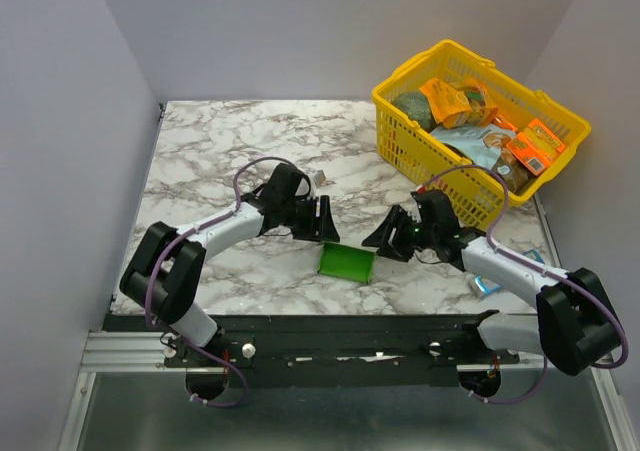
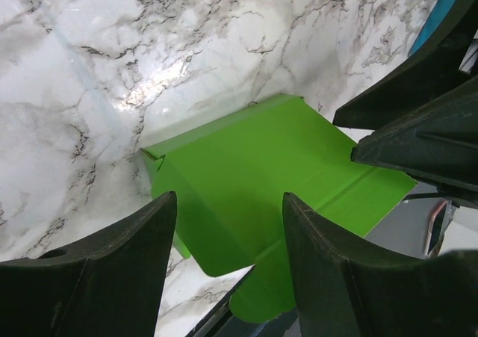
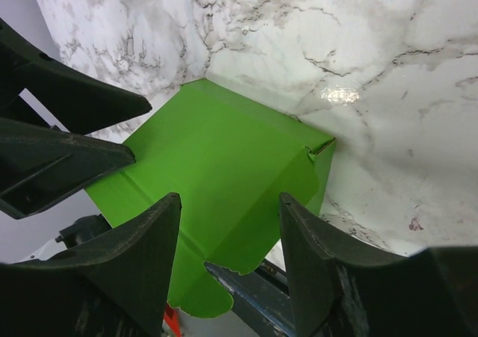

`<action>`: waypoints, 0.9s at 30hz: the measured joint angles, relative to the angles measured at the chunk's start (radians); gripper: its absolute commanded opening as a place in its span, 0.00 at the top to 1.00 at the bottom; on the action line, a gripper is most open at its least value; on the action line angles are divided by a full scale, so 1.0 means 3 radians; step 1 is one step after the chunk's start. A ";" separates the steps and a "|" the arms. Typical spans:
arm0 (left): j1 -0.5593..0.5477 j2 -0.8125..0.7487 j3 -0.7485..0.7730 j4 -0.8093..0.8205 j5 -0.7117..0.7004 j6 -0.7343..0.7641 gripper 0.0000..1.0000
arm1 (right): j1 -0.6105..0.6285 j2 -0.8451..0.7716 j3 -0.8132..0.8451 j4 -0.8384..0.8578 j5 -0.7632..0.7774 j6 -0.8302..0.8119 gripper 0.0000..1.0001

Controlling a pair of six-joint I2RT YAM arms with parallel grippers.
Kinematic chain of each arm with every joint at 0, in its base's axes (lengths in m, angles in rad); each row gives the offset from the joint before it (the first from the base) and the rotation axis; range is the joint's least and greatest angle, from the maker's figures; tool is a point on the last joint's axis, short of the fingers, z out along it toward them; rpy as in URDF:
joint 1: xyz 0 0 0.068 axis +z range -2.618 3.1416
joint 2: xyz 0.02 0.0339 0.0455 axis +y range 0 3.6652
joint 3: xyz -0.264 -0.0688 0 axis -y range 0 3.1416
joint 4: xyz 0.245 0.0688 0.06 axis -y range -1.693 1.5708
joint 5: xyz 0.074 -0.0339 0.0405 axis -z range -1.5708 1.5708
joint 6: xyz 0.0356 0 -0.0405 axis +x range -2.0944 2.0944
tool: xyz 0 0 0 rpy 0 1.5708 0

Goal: Fold the paper box

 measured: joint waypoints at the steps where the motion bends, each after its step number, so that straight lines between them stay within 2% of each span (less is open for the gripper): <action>1: -0.0006 -0.0001 -0.0014 0.0022 0.0003 -0.0017 0.33 | 0.0010 0.0001 -0.0005 0.0011 -0.0004 0.0027 0.37; 7: -0.0064 -0.0081 -0.0182 0.0225 0.0010 -0.0196 0.33 | 0.0104 0.0001 -0.0122 0.0177 -0.0014 0.0243 0.38; 13: -0.0092 -0.0198 -0.0243 0.0369 -0.0065 -0.0291 0.16 | 0.0192 -0.0004 -0.0212 0.0167 0.0053 0.0378 0.27; 21: 0.0033 -0.0421 -0.0159 0.0148 -0.0403 -0.0095 0.14 | 0.0195 -0.0323 -0.0225 -0.0079 0.0278 0.0365 0.23; 27: 0.0042 -0.0449 -0.0123 -0.0050 -0.0376 0.0036 0.15 | 0.0195 -0.0576 -0.0415 -0.0111 0.0300 0.0524 0.23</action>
